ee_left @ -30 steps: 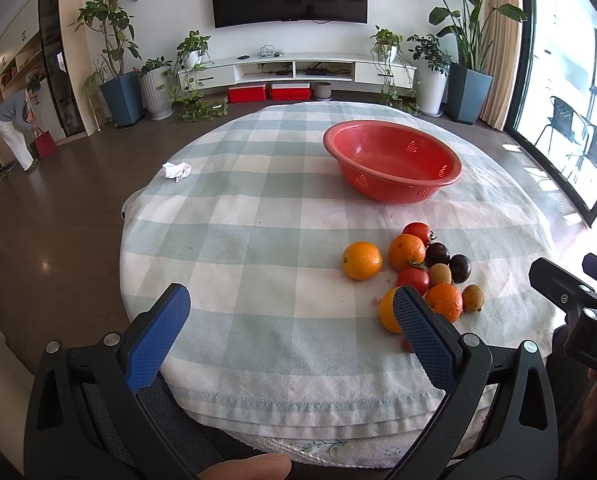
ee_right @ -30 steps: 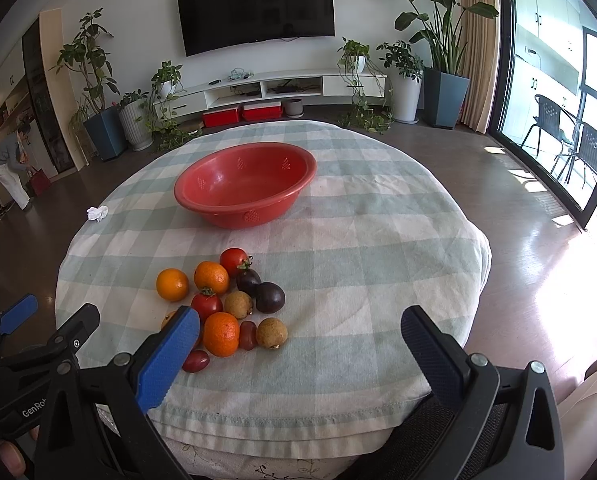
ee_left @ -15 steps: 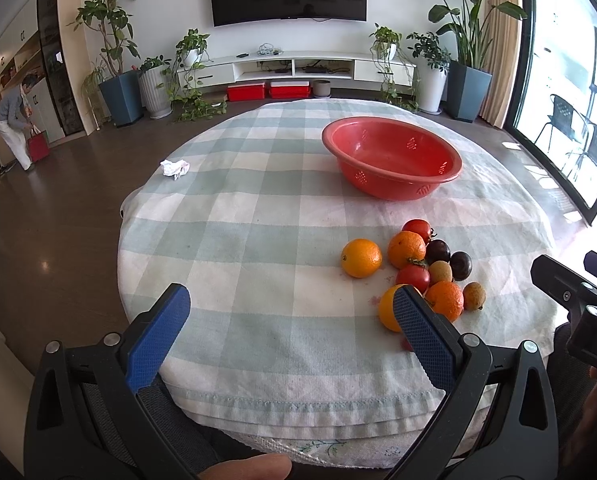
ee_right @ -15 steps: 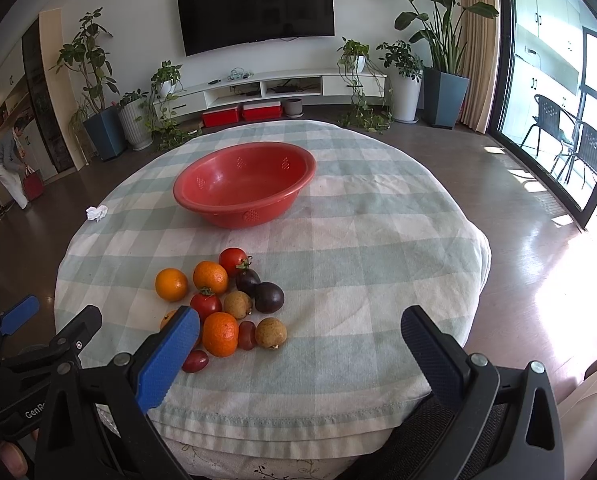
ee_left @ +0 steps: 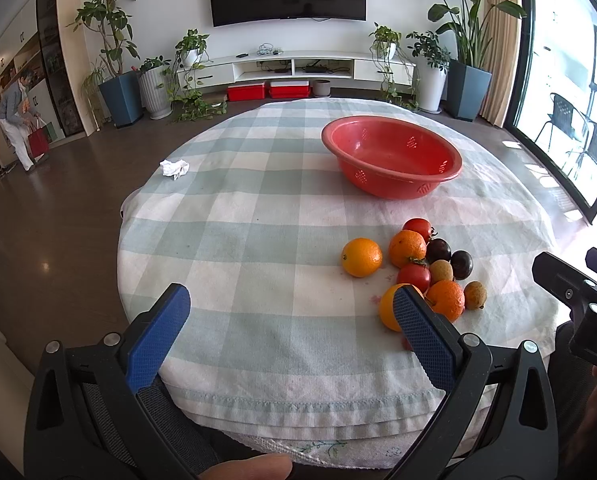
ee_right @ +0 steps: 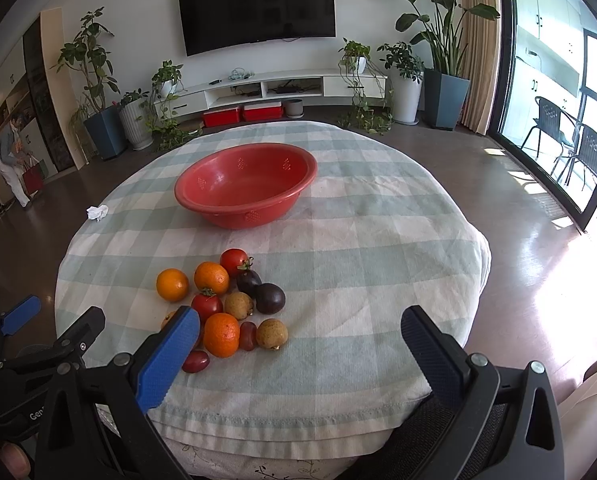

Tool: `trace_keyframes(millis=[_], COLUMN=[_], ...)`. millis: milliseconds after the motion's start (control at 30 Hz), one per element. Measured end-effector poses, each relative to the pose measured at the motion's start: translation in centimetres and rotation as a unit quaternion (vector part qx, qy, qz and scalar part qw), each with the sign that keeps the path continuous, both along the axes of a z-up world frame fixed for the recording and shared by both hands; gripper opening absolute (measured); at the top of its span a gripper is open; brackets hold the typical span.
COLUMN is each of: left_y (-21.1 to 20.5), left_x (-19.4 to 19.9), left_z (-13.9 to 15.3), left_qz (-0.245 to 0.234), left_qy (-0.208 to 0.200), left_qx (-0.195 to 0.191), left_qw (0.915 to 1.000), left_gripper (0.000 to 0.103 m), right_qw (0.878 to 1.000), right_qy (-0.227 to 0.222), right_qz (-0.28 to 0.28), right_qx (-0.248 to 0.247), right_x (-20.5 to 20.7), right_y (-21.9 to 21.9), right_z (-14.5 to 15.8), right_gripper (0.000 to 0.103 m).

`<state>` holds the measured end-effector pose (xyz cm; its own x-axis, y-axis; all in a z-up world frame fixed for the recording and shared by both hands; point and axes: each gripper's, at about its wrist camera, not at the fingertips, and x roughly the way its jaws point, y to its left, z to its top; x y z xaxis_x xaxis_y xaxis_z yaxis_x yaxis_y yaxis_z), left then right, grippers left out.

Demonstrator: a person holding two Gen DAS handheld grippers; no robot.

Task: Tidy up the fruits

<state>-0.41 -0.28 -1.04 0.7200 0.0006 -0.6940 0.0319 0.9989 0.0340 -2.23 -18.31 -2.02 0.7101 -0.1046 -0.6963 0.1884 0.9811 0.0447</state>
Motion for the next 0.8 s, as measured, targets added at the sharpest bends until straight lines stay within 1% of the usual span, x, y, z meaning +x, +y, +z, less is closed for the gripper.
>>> trace_keyframes(millis=[200,300,333,400,500,567,633,700,733,800], left_y=[-0.1,0.0,0.2,0.5,0.6,0.7,0.6,0.1,-0.1,0.0], left_x=[0.1,0.2,0.2,0.5,1.1,1.1,0.6,0.9,1.0,1.0], left_z=[-0.2,-0.4,-0.6,-0.6,-1.1,-1.4,-1.3,-1.8,-2.1,-2.2], left_qz=[0.001,-0.002,-0.006,-0.016,-0.058,-0.065,-0.071,-0.088,-0.093,-0.082], left_qy=[0.002,0.003,0.002,0.003,0.010,-0.004,-0.021,0.007,0.017,0.020], left_qx=[0.000,-0.009,-0.021,-0.030,-0.055,-0.046,-0.025,-0.005,-0.002,0.001], left_qw=[1.0000,1.0000,0.9998,0.9994,0.9967,0.9968,0.9969,0.9961,0.9956,0.9964], left_gripper=[0.103,0.103,0.103,0.103,0.103,0.103,0.103,0.103,0.103,0.103], right_qw=[1.000,1.000,1.000,1.000,0.999,0.998,0.997,0.996,0.996,0.995], right_qy=[0.000,0.000,0.000,-0.006,-0.022,-0.035,-0.044,-0.048,-0.048,-0.047], right_qz=[0.000,0.000,0.000,0.001,0.004,0.007,0.013,0.021,0.023,0.025], right_qx=[0.000,0.000,0.001,0.005,0.024,0.044,0.061,0.073,0.076,0.088], right_x=[0.0,0.0,0.0,-0.1,-0.5,-0.8,-0.9,-1.0,-1.0,-1.0], right_y=[0.0,0.0,-0.1,-0.2,-0.7,-1.2,-1.7,-2.2,-2.3,-2.7], right_z=[0.0,0.0,0.0,0.1,-0.1,-0.1,0.0,0.0,-0.1,-0.3], right_gripper=[0.103,0.103,0.103,0.103,0.103,0.103,0.103,0.103,0.103,0.103])
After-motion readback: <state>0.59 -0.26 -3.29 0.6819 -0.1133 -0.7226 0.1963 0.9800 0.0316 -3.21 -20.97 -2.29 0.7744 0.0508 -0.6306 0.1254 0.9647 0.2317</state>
